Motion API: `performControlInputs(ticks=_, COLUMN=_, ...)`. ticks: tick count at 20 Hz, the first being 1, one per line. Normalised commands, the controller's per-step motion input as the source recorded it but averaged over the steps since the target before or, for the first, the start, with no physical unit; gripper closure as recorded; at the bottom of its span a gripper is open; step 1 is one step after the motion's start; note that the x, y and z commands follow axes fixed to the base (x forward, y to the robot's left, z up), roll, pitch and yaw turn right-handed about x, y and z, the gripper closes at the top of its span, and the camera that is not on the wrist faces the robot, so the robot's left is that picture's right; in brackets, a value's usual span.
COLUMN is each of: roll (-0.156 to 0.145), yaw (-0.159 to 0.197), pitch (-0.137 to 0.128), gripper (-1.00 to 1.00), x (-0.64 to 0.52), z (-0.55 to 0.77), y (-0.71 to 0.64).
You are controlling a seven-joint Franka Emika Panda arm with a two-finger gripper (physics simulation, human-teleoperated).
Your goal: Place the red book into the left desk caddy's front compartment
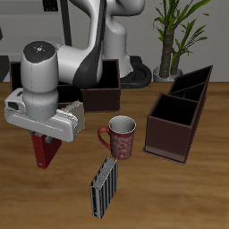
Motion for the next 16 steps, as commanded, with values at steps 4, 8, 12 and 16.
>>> performControlInputs(ticks=4, roll=-0.097, yaw=-0.034, pitch=-0.029, gripper=1.0, x=-0.45, z=0.62, y=0.24)
performControlInputs(ticks=8, roll=-0.048, yaw=-0.098, pitch=0.017, gripper=1.0, x=-0.55, z=0.5, y=0.44)
performControlInputs(ticks=12, roll=0.041, yaw=0.013, pitch=-0.037, gripper=1.0, x=-0.64, z=0.43, y=0.46)
performControlInputs(ticks=16, roll=-0.047, yaw=-0.021, pitch=-0.032, gripper=1.0, x=-0.52, z=0.33, y=0.22)
